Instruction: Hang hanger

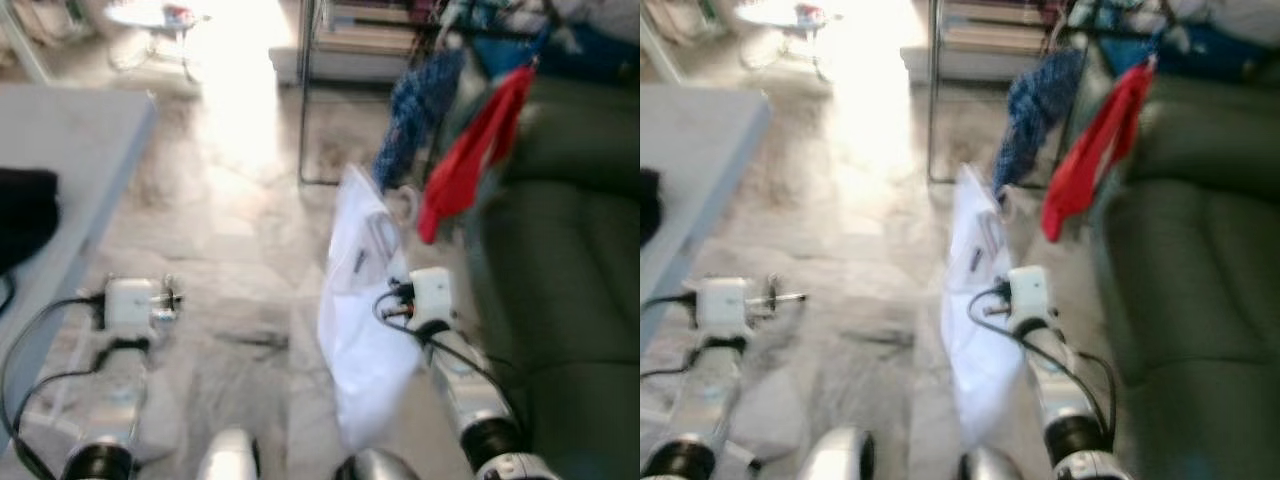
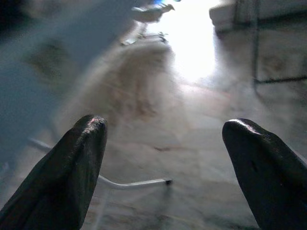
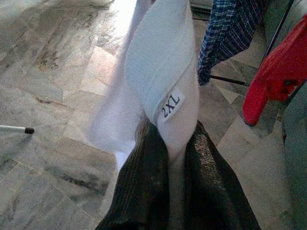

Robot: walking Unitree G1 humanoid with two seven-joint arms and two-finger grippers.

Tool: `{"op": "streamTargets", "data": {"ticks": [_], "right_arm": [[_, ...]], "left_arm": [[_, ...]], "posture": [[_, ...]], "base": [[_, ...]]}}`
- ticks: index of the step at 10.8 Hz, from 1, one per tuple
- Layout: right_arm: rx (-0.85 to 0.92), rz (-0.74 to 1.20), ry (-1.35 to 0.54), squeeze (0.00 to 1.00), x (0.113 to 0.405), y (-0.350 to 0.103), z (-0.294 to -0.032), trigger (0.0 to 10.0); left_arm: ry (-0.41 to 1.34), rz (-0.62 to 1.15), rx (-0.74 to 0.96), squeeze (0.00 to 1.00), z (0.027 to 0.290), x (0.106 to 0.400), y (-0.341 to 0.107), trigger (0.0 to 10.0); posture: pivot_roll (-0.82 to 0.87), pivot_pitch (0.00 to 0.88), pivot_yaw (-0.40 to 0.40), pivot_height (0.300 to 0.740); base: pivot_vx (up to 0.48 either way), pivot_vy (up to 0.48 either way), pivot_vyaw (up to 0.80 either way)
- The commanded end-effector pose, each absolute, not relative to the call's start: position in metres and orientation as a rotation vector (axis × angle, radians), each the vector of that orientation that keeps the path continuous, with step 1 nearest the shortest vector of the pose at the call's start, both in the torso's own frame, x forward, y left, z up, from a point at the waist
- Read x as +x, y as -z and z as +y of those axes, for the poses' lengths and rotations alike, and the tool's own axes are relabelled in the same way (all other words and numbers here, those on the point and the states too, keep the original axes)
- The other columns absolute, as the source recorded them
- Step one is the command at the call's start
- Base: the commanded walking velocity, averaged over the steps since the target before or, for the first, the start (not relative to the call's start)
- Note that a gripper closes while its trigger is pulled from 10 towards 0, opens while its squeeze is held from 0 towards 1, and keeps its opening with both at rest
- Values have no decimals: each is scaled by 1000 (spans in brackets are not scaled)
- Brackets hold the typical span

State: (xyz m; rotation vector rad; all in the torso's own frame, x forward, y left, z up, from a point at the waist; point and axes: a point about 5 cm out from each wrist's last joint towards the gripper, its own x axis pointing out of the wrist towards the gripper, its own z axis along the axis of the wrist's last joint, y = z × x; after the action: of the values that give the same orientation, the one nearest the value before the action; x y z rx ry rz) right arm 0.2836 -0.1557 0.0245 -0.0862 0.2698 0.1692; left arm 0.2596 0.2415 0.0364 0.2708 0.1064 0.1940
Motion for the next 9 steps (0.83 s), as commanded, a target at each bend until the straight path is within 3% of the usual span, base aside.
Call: {"op": "streamTargets", "data": {"ticks": [1,4,7,9], "right_arm": [[-99,224,-84,0,285,-34,-176,10000],[-101,152,10,0,266,-42,-202,10000],[-69,140,-10,0,274,-47,-186,10000],[-31,46,-5,0,268,-69,-190,10000]], "left_arm": [[-159,90,271,0,233,259,-38,10000],[-140,52,252,0,241,238,-45,10000],[-134,-57,168,0,228,252,-68,10000],[-62,-76,131,0,219,243,-80,10000]], "posture": [[17,80,-73,740],[19,114,-78,740],[19,113,-85,740],[19,118,-92,740]], "base": [[0,0,0],[0,0,0],[183,0,0],[0,0,0]]}}
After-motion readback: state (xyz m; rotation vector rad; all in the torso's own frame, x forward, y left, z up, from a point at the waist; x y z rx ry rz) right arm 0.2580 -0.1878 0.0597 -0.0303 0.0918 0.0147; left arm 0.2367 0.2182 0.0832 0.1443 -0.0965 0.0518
